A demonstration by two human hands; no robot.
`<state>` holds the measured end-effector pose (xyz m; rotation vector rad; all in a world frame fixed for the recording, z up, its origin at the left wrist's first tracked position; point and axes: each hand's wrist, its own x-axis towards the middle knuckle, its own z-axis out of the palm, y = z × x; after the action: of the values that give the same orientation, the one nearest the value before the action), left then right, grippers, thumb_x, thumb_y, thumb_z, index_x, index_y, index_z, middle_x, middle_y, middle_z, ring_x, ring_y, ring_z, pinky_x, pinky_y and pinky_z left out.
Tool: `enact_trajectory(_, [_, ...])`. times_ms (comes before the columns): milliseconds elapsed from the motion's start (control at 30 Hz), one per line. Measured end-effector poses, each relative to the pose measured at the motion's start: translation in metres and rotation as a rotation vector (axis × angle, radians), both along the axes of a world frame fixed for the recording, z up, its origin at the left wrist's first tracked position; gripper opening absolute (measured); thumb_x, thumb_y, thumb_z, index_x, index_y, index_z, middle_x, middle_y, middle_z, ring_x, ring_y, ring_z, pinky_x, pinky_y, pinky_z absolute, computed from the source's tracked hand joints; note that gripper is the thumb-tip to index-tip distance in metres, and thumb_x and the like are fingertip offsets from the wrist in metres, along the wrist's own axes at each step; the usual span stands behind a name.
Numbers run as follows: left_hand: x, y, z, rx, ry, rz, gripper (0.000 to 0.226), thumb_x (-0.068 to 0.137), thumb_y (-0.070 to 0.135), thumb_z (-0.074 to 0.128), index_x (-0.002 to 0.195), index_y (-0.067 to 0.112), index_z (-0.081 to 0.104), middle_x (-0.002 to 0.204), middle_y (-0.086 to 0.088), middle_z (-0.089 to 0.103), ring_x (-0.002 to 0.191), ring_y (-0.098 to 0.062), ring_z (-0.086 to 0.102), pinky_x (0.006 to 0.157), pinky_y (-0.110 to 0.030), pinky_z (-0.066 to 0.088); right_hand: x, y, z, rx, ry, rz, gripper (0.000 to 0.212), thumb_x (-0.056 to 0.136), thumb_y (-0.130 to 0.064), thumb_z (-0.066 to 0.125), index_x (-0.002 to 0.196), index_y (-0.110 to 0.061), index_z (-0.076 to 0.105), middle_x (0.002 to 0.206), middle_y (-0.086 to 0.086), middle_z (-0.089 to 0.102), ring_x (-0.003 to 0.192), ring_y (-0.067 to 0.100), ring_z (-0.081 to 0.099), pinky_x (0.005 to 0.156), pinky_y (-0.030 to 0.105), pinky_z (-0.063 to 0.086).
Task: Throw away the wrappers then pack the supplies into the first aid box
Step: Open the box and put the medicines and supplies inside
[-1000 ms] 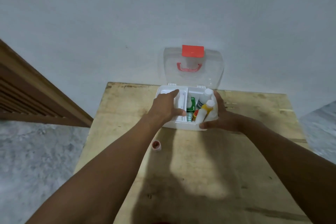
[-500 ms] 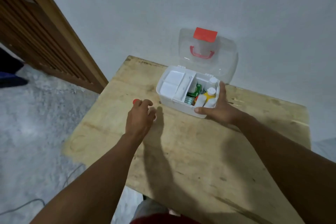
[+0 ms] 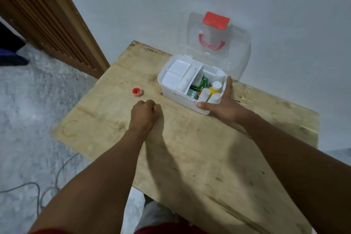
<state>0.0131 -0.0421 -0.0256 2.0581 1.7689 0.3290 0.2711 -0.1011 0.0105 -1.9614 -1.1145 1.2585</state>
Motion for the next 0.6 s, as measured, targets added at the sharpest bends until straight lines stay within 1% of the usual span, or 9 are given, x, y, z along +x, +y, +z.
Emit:
enact_trajectory(100, [-0.009, 0.002, -0.004, 0.165, -0.071, 0.056, 0.028, 0.083, 0.014, 0.057, 0.103, -0.002, 0.067, 0.080, -0.026, 0.060, 0.075, -0.039, 0.057, 0.067, -0.040, 0.044, -0.001, -0.001, 0.001, 0.004, -0.007, 0.005, 0.146, 0.061, -0.053, 0.086, 0.140, -0.046, -0.036, 0.155, -0.014, 0.026, 0.133, 0.014, 0.042, 0.109, 0.037, 0.035])
enact_trajectory(167, [-0.018, 0.008, -0.004, 0.227, -0.036, 0.099, 0.024, 0.084, 0.010, 0.047, 0.097, -0.004, 0.063, 0.075, -0.022, 0.054, 0.069, -0.034, 0.052, 0.059, -0.039, 0.038, -0.002, -0.002, 0.002, 0.002, 0.006, -0.005, 0.144, 0.067, -0.047, 0.085, 0.141, -0.042, -0.037, 0.157, -0.011, 0.023, 0.137, 0.016, 0.038, 0.103, 0.031, 0.032])
enact_trajectory(233, [-0.030, 0.018, -0.003, 0.204, 0.004, 0.065, 0.015, 0.086, 0.002, 0.043, 0.081, -0.002, 0.056, 0.073, -0.020, 0.049, 0.064, -0.032, 0.049, 0.056, -0.035, 0.026, -0.002, -0.003, 0.003, 0.007, 0.030, -0.025, 0.141, 0.072, -0.039, 0.085, 0.143, -0.037, -0.037, 0.155, -0.013, 0.022, 0.138, 0.013, 0.033, 0.100, 0.027, 0.028])
enact_trajectory(267, [-0.035, 0.025, -0.002, 0.158, -0.031, 0.080, 0.013, 0.089, 0.003, 0.045, 0.082, -0.001, 0.055, 0.076, -0.020, 0.050, 0.067, -0.033, 0.049, 0.058, -0.035, 0.026, -0.002, -0.003, 0.003, 0.014, 0.036, -0.028, 0.140, 0.073, -0.036, 0.084, 0.143, -0.035, -0.037, 0.150, -0.015, 0.025, 0.136, 0.011, 0.033, 0.099, 0.026, 0.028])
enact_trajectory(367, [-0.044, 0.045, -0.006, 0.153, -0.052, 0.161, 0.025, 0.100, 0.021, 0.046, 0.094, -0.002, 0.054, 0.093, -0.024, 0.054, 0.079, -0.035, 0.049, 0.067, -0.036, 0.029, -0.006, -0.002, 0.007, 0.013, 0.047, -0.037, 0.137, 0.077, -0.026, 0.083, 0.145, -0.029, -0.036, 0.134, -0.024, 0.024, 0.124, 0.003, 0.034, 0.096, 0.021, 0.030])
enact_trajectory(433, [-0.044, 0.049, -0.005, 0.117, -0.152, 0.126, 0.022, 0.101, 0.019, 0.048, 0.103, -0.002, 0.053, 0.104, -0.024, 0.052, 0.085, -0.039, 0.051, 0.070, -0.034, 0.031, -0.010, -0.001, 0.008, 0.045, 0.032, -0.052, 0.131, 0.079, -0.017, 0.081, 0.149, -0.024, -0.029, 0.127, -0.029, 0.020, 0.119, 0.000, 0.030, 0.087, 0.004, 0.032])
enact_trajectory(500, [-0.039, 0.048, -0.002, 0.066, -0.206, 0.078, 0.025, 0.102, 0.019, 0.046, 0.117, 0.000, 0.053, 0.120, -0.022, 0.051, 0.101, -0.041, 0.055, 0.077, -0.031, 0.034, -0.012, 0.002, 0.007, 0.132, -0.026, -0.048, 0.125, 0.076, -0.007, 0.083, 0.150, -0.019, -0.017, 0.124, -0.027, 0.017, 0.118, -0.002, 0.029, 0.071, -0.013, 0.028])
enact_trajectory(533, [-0.035, 0.050, -0.002, 0.045, -0.231, 0.082, 0.031, 0.102, 0.021, 0.044, 0.126, 0.003, 0.052, 0.130, -0.019, 0.049, 0.110, -0.035, 0.054, 0.082, -0.026, 0.035, -0.011, 0.004, 0.005, 0.156, -0.048, -0.039, 0.124, 0.074, -0.005, 0.083, 0.150, -0.019, -0.014, 0.126, -0.025, 0.018, 0.117, -0.004, 0.032, 0.069, -0.014, 0.028])
enact_trajectory(600, [-0.031, 0.055, -0.012, 0.053, -0.272, 0.072, 0.037, 0.103, 0.024, 0.045, 0.137, 0.008, 0.047, 0.141, -0.011, 0.046, 0.116, -0.015, 0.054, 0.085, -0.012, 0.036, -0.007, 0.006, 0.000, 0.166, -0.045, 0.013, 0.123, 0.071, -0.001, 0.084, 0.149, -0.016, -0.009, 0.124, -0.034, 0.028, 0.110, -0.019, 0.043, 0.078, -0.007, 0.037])
